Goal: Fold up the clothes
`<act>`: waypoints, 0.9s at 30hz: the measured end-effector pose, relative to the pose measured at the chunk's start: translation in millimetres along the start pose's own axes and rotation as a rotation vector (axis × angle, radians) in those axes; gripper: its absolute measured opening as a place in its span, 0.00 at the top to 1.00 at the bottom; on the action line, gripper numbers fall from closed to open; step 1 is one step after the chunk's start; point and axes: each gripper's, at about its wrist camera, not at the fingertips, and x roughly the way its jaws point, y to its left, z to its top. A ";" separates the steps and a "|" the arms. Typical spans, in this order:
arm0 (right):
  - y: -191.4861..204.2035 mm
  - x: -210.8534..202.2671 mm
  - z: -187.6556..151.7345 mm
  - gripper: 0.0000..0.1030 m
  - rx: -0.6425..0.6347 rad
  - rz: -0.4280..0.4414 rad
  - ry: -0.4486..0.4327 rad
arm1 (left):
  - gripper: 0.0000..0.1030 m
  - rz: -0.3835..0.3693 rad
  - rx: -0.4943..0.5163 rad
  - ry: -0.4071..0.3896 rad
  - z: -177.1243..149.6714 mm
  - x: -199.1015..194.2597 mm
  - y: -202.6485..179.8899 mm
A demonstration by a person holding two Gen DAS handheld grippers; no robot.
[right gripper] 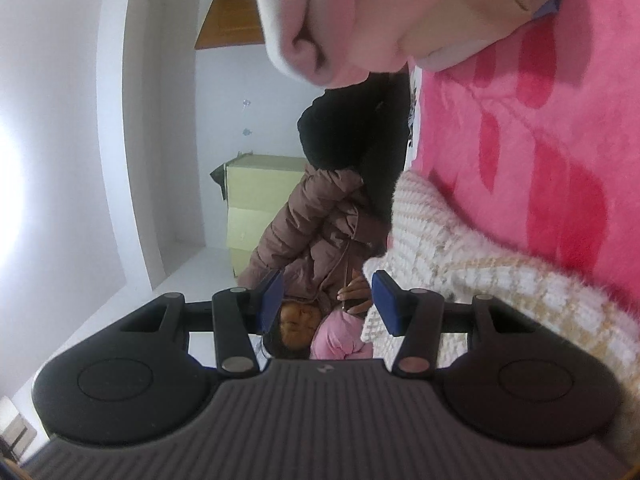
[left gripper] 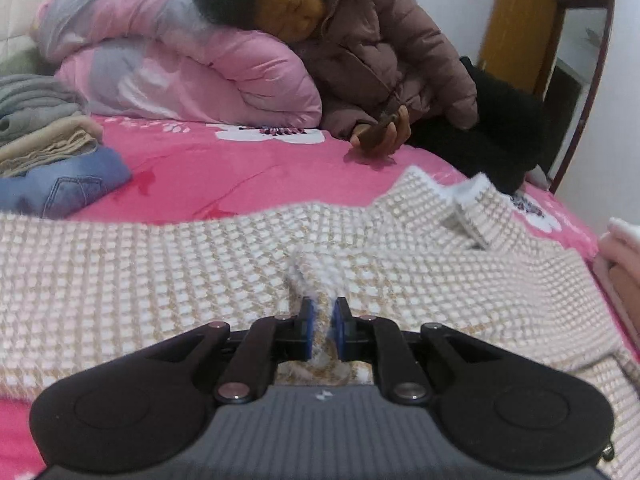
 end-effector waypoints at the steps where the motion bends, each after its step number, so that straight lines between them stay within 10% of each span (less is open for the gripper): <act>1: 0.5 -1.8 -0.7 0.52 -0.001 0.004 0.002 | 0.89 0.002 0.020 -0.019 1.6 -3.7 -1.9; 17: 3.4 14.4 -1.2 0.52 -0.004 0.001 0.055 | 0.73 0.096 0.090 -0.043 -4.4 -12.8 7.5; 27: 25.2 16.3 -3.4 0.59 -0.161 -0.116 0.045 | 0.72 -0.002 0.204 -0.006 -7.7 15.5 -46.9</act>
